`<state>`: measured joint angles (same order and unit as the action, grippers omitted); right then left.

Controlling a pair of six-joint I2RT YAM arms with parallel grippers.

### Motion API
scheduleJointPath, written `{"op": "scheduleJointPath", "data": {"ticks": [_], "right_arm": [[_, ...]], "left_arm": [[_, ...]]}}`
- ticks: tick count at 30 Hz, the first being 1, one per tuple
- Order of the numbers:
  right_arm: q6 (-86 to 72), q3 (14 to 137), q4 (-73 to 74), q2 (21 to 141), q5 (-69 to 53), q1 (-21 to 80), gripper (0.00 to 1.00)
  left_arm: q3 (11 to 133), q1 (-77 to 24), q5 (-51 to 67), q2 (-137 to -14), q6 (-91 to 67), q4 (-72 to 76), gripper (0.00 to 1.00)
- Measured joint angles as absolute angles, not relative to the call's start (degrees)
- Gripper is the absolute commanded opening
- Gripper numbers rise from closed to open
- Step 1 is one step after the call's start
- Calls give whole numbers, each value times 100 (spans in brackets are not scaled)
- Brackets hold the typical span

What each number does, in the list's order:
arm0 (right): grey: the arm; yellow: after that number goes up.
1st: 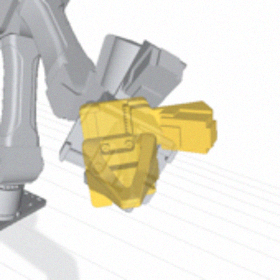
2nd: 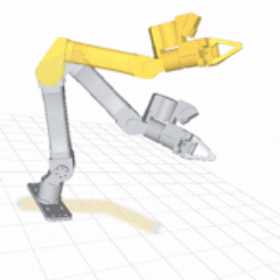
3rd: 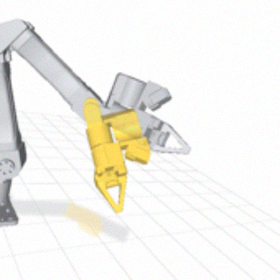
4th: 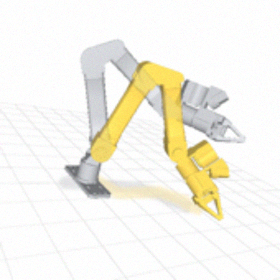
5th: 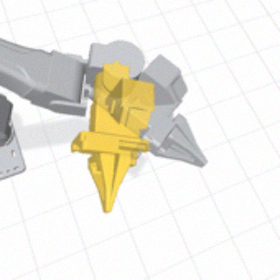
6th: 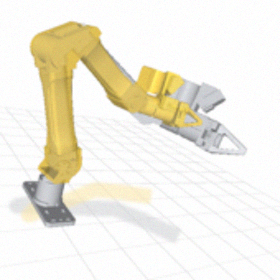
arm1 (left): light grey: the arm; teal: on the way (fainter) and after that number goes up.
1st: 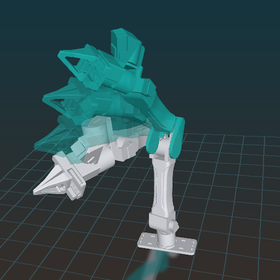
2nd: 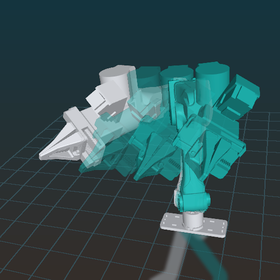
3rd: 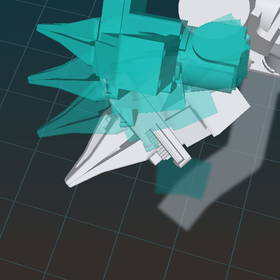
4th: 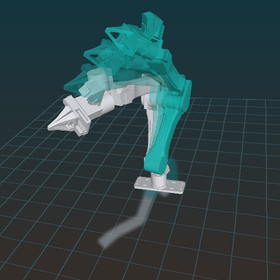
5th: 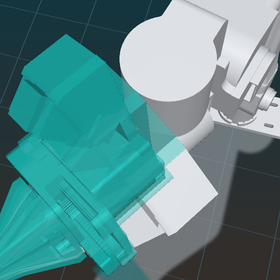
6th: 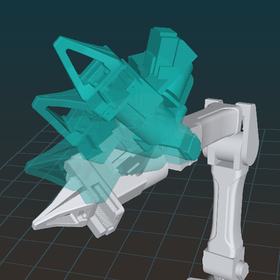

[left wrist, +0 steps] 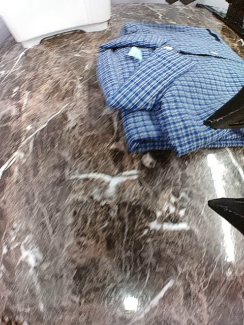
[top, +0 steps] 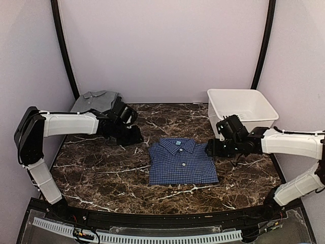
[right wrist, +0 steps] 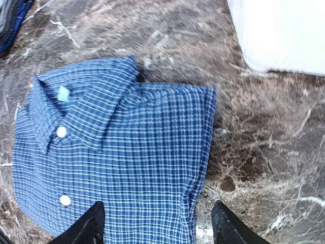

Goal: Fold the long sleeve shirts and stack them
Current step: Move the square-folded shirt to the center of the board.

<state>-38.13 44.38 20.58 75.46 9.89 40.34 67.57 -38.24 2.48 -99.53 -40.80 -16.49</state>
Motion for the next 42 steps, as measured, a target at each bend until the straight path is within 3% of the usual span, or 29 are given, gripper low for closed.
{"op": "scheduleJointPath", "data": {"ticks": [5,12,24,42], "right_arm": [[-3688,4501,1916,7269,991,4034,78],[-3557,4515,1127,6917,899,4034,79],[-3395,4628,333,6646,845,4034,79],[-3277,4628,515,6431,762,4032,79]], "left_arm": [[6871,-3247,-198,-9909,-3850,-1776,46],[7308,-2364,-718,-10053,-3667,-1737,46],[6807,-967,-244,-10641,-5033,-351,39],[6482,-550,-106,-11642,-7059,1702,36]]}}
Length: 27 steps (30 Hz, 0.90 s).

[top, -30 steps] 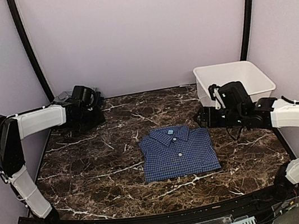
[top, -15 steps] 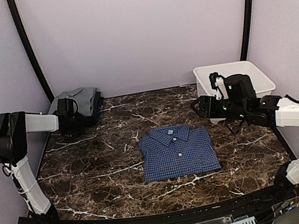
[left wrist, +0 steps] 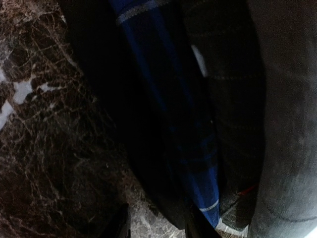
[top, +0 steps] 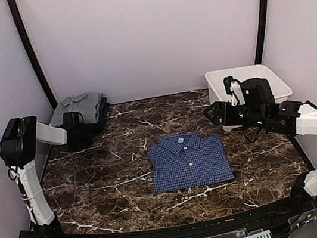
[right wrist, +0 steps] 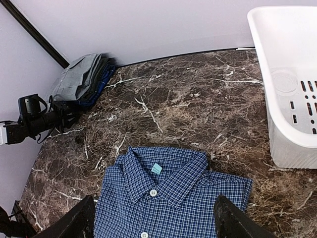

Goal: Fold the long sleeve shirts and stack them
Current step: Move the square-folded shirt to the center of the board.

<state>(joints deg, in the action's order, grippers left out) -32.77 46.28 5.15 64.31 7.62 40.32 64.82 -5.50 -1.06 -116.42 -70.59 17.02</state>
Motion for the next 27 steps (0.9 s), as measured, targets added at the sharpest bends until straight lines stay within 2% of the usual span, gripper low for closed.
{"op": "scheduleJointPath", "data": {"ticks": [4,6,13,21,27], "right_arm": [[-3238,4628,609,6324,766,4032,79],[-3201,4628,639,6316,766,4032,79],[-3155,4628,711,6320,757,4032,79],[-3133,4619,698,6431,711,4032,79],[-3129,4563,585,6543,582,4032,79]], "left_arm": [[6556,-469,-106,-11780,-7205,1916,35],[6611,-434,-104,-11850,-7253,1994,30],[6759,-399,-108,-12055,-7330,2047,1],[6692,-397,-99,-12060,-7325,2078,0],[5686,-440,-222,-11347,-7356,2204,0]]}}
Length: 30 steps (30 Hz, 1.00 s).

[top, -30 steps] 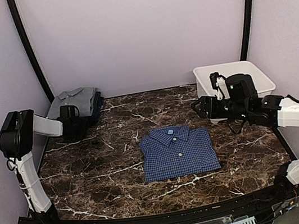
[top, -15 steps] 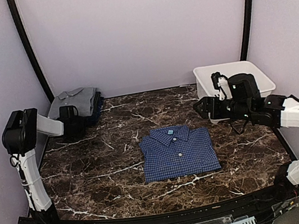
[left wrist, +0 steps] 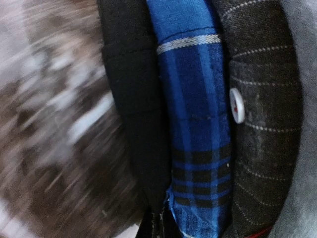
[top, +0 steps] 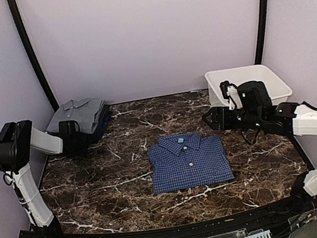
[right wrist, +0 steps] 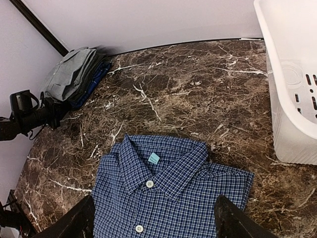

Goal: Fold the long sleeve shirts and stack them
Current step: Move the square-folded shirt to the center of the board.

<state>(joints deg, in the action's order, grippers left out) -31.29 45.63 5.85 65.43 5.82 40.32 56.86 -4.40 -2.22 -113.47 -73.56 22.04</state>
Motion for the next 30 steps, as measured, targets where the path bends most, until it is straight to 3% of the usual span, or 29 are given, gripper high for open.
{"op": "scheduleJointPath", "data": {"ticks": [14,21,30], "right_arm": [[-3092,4246,294,6687,148,4032,79],[-3096,4080,259,6687,-27,4032,79],[-3120,4005,257,6711,-174,4032,79]], "left_arm": [[3323,-2134,-921,-9032,-8088,1743,0],[2956,-3227,-1256,-8315,-8702,1041,0],[3026,-3559,-1146,-8394,-8694,856,0]]}}
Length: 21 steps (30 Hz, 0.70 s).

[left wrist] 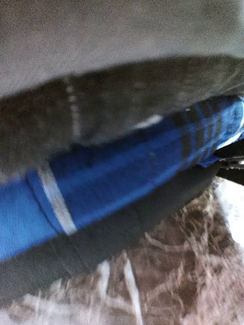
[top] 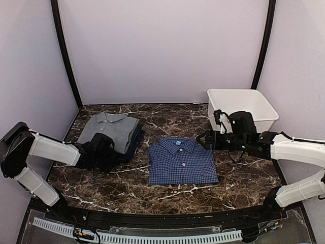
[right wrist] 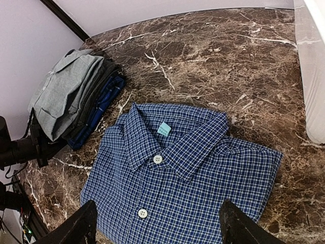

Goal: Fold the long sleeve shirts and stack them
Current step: Move the square-folded shirt to the center of the board.

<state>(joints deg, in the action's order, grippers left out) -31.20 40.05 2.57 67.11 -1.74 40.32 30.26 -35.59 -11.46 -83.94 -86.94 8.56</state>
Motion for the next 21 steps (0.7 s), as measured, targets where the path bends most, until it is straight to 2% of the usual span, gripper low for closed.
{"op": "scheduleJointPath", "data": {"ticks": [6,14,21], "right_arm": [[-3210,3994,255,6766,-172,4032,79],[-3310,3944,292,6825,-128,4032,80],[-3385,3896,600,6893,123,4032,81]], "left_arm": [[3417,-3618,-814,-9032,-8361,1203,0],[3601,-3795,-237,-9013,-7832,1133,24],[3594,-3881,123,-7859,-7002,204,36]]}}
